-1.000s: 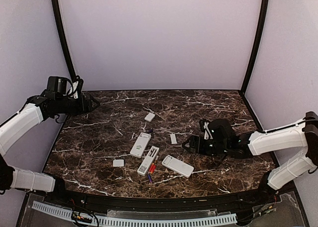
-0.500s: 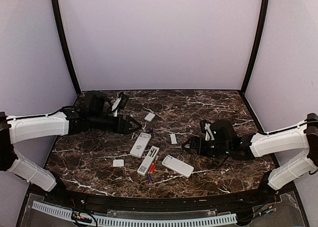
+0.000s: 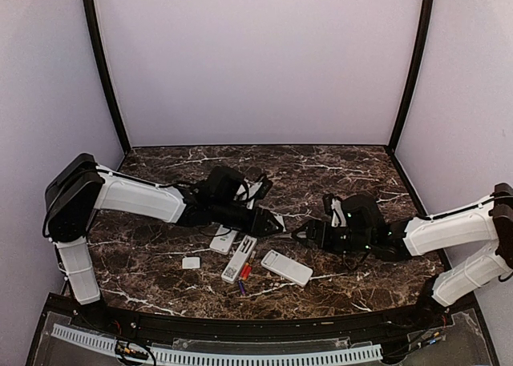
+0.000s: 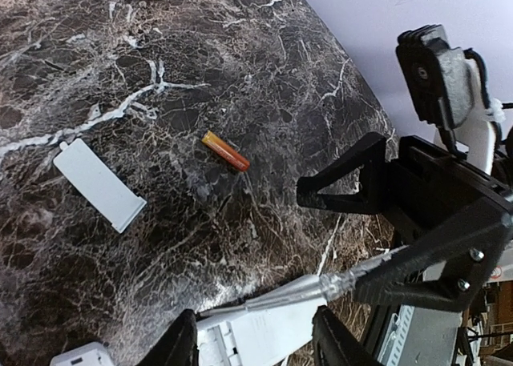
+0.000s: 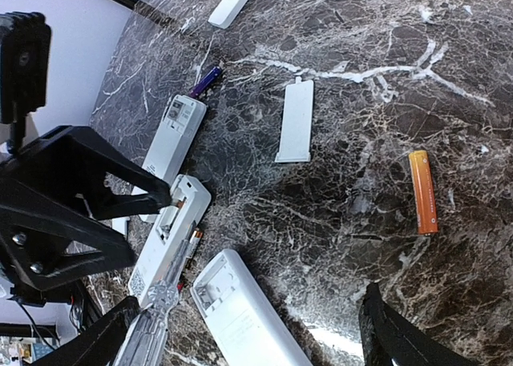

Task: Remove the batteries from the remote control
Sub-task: Place the screwdriver at the center of the board, then reset both arms

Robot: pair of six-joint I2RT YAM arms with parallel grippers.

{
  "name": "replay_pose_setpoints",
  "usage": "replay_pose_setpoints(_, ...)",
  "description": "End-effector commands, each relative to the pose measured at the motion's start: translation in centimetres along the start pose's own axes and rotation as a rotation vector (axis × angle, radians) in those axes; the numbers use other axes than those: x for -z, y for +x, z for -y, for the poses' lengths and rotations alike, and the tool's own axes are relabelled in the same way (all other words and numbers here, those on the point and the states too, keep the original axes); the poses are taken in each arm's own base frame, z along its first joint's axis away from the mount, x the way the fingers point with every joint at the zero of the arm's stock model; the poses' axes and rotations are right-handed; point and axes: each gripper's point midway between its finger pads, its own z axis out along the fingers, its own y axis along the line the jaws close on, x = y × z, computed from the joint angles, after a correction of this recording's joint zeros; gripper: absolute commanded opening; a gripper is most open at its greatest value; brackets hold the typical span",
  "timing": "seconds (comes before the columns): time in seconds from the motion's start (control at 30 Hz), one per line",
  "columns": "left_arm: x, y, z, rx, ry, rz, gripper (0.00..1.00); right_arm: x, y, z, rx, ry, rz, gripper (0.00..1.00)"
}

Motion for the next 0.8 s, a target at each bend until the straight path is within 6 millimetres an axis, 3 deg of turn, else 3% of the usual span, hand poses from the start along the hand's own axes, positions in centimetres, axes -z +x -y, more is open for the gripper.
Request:
replay_pose_setpoints(0.0,-2.0,-0.2,0.8,0.000,0.024,-0.007,0.46,0.1,-0.5,-0.8,-0.007,-0.048,0.026,0.91)
replay_pose_setpoints(0.23,-4.0,1.7,0.1,0.014,0.010,-0.056,0.41,-0.2,-0.8,-1.3,-0.024,-0.077,0.038,0.90)
replay_pose_setpoints(0.4,-3.7,1.9,-0.6,0.008,-0.043,-0.046,0.41,-0.5,-0.8,-1.0,-0.036,-0.066,0.040,0.89)
replay_pose_setpoints(0.5,-1.8,0.5,-1.3,-0.016,-0.105,0.016,0.43,0.1,-1.0,-0.7,-0.040,-0.053,0.058,0.89)
replay_pose_setpoints(0.6,0.9,-1.6,-2.2,-0.008,-0.133,0.084,0.52,0.8,-1.3,-0.3,-0.023,-0.014,0.069,0.90)
replay_pose_setpoints(0.77,4.8,-3.1,-5.7,0.023,-0.210,0.139,0.67,1.9,-3.0,0.6,0.055,0.105,0.102,0.95)
